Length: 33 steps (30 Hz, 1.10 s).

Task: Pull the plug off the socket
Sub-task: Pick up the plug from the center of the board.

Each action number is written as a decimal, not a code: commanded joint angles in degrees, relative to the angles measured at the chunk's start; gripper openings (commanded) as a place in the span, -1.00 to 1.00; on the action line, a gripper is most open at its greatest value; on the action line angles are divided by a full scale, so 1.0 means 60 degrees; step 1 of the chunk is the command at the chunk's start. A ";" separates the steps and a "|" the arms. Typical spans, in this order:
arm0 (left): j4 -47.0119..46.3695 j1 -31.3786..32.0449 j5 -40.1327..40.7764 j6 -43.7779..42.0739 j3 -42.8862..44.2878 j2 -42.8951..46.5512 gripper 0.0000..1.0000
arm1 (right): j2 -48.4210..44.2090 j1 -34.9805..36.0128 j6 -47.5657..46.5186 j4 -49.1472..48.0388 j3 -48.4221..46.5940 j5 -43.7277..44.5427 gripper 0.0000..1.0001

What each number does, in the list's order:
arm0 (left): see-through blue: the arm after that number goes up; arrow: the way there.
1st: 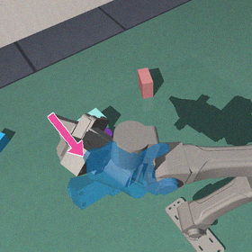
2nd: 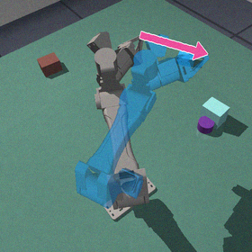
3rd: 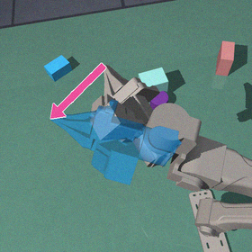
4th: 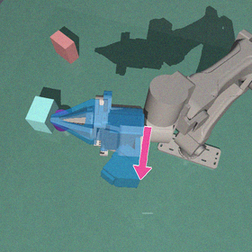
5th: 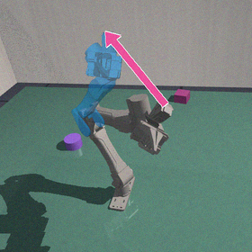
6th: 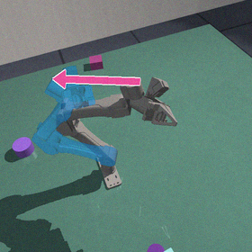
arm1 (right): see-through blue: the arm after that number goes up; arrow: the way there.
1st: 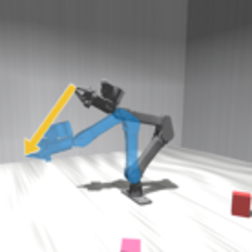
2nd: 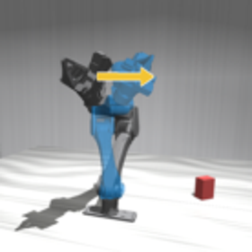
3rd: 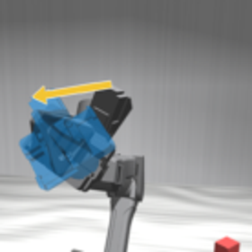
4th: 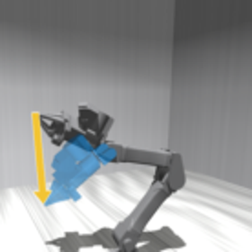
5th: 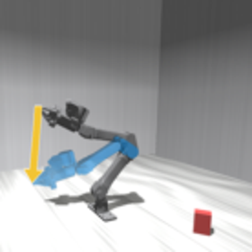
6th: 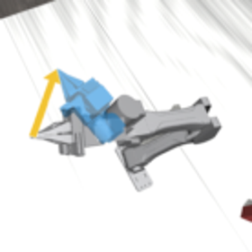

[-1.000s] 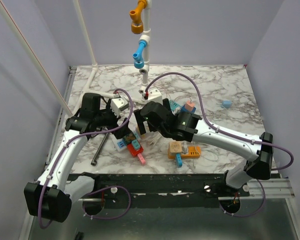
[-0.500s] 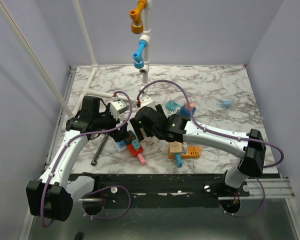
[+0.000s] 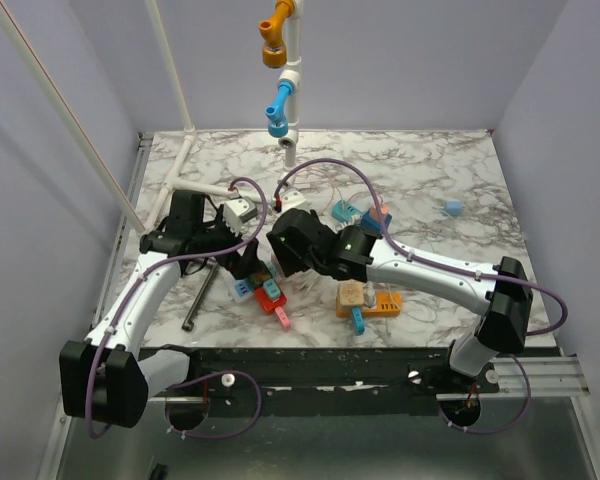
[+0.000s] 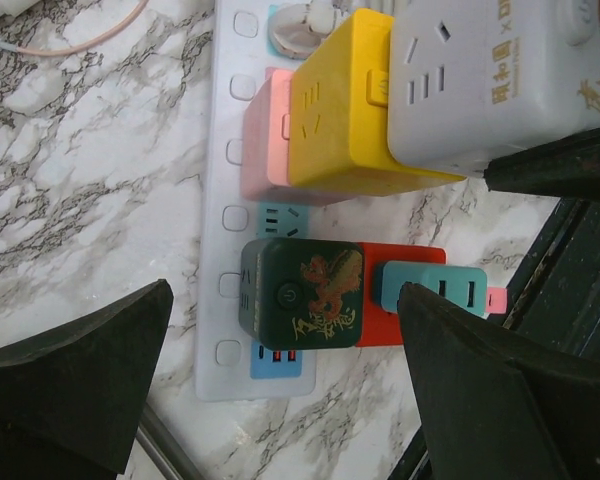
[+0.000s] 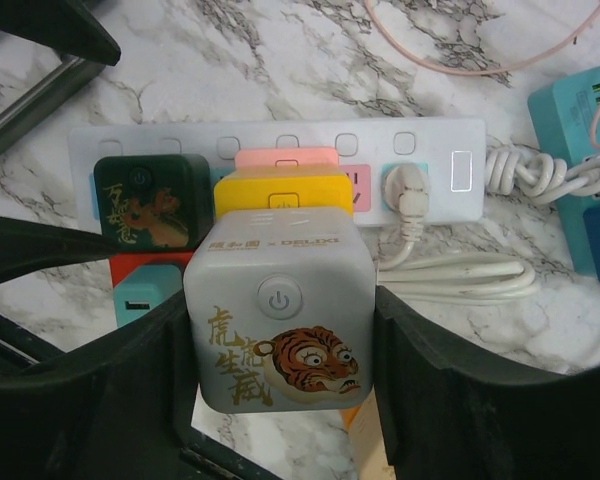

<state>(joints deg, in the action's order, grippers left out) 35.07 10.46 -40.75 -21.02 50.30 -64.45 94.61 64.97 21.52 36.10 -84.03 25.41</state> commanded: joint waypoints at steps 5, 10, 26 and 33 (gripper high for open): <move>-0.1731 0.0191 -0.0683 0.0662 -0.0363 -0.0048 0.97 | 0.0102 -0.0053 -0.0287 -0.0142 -0.0304 0.0018 -0.31; -0.1804 0.0581 -0.0884 0.0345 -0.0600 0.0450 0.97 | 0.0340 -0.0048 -0.0383 0.0146 -0.0927 0.0007 -0.47; -0.3183 0.0762 -0.0337 -0.0680 -0.1830 0.1713 0.97 | 0.0728 -0.0049 -0.0852 0.0822 -0.2242 -0.0100 -0.50; -0.4080 0.1197 -0.0021 -0.0387 -0.2211 0.1791 0.94 | 0.0851 -0.0101 -0.0858 0.0943 -0.2364 -0.0329 -0.51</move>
<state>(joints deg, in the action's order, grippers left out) 17.04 15.57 -42.85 -25.15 38.63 -54.65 100.77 64.49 17.91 44.25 -95.09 24.27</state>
